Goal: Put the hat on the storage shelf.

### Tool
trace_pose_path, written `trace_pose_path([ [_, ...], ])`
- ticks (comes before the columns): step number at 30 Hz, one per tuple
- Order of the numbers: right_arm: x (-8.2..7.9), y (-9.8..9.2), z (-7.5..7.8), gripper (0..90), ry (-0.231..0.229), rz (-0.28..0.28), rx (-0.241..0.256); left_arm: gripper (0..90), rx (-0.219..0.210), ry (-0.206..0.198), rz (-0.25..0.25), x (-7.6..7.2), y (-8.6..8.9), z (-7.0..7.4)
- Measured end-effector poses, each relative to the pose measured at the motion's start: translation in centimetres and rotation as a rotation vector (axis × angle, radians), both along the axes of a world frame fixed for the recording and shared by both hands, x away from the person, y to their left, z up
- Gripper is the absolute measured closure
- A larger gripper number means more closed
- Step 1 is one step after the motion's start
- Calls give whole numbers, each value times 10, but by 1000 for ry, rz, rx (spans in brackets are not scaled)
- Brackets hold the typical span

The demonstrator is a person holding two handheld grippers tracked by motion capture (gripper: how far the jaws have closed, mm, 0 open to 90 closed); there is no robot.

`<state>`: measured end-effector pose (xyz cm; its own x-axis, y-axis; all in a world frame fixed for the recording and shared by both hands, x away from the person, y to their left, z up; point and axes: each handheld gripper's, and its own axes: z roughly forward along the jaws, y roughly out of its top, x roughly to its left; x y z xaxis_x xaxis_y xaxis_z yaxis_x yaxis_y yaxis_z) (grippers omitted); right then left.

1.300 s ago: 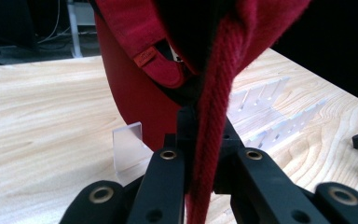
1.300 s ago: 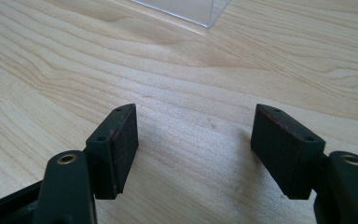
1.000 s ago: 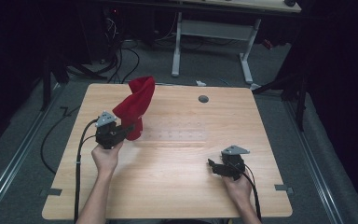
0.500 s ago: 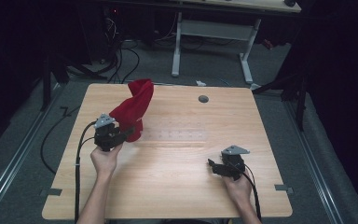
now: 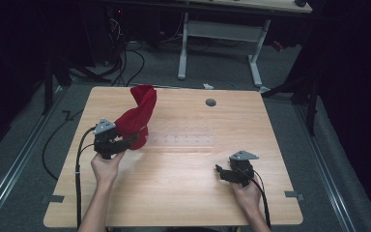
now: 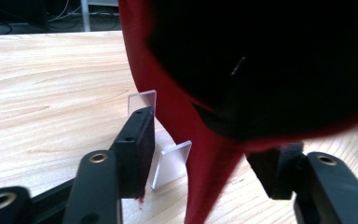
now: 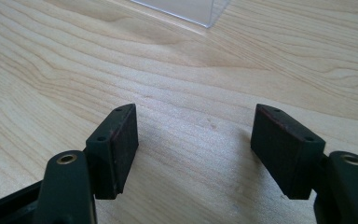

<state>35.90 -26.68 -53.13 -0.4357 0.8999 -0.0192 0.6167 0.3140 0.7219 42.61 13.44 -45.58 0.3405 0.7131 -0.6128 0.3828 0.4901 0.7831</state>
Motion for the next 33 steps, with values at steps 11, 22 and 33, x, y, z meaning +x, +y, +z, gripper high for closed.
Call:
trace_pose_path([
  [11, 0, 0, 0, 321, 0, -1, 0, 391, 45, -1, 10, -12, 4, -5],
  [22, 0, 0, 0, 321, 1, -1, 0, 370, 74, 37, 18, -35, 8, -26],
  [33, 0, 0, 0, 321, 1, -2, 0, 359, 115, 94, 18, -47, 5, -54],
])
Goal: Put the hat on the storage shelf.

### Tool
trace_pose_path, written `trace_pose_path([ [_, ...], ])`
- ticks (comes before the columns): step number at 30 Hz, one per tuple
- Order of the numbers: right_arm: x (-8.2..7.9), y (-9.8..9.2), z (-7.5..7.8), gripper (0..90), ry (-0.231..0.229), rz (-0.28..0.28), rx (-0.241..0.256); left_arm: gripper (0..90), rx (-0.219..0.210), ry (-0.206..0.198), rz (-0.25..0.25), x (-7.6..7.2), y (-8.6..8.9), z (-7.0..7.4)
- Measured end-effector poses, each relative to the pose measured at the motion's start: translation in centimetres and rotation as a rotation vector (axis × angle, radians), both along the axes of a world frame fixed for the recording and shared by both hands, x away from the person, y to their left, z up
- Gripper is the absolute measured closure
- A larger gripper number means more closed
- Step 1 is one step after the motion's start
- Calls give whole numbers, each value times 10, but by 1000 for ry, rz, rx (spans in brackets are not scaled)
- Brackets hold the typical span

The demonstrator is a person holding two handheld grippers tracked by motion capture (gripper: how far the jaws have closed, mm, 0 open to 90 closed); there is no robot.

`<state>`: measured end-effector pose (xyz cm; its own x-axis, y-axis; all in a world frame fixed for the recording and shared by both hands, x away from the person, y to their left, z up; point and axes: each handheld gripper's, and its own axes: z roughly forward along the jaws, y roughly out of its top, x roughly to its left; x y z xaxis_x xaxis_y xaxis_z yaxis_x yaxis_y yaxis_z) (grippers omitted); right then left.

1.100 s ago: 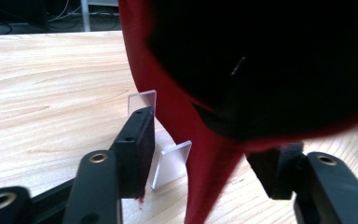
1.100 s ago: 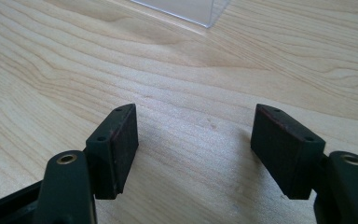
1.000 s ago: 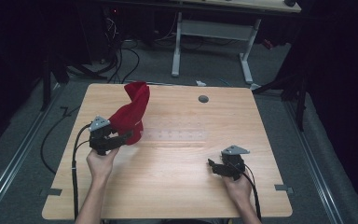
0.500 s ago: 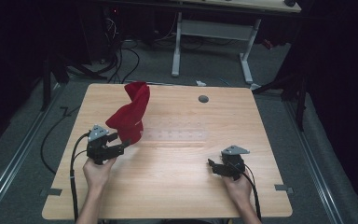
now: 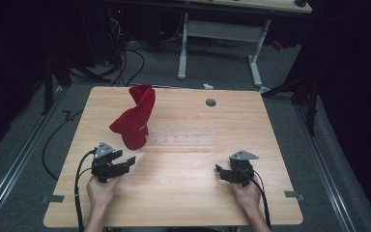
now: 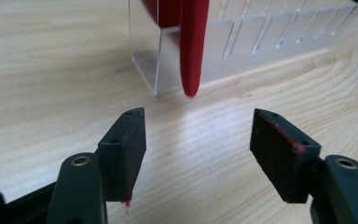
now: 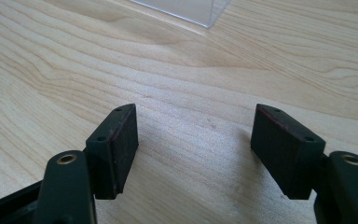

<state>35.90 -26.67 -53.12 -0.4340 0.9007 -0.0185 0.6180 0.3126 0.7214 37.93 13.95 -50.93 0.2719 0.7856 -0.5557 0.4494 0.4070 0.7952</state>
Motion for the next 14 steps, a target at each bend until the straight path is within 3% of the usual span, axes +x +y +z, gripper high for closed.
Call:
trace_pose_path([
  [6, 0, 0, 0, 321, 0, 0, 1, 348, 124, 64, 28, 1, -6, -28],
  [11, 0, 0, 0, 321, 0, 0, 0, 328, 196, 13, 51, -2, -11, -37],
  [14, 0, 0, 0, 321, 1, -1, 1, 317, 197, 16, 56, -3, -12, -38],
])
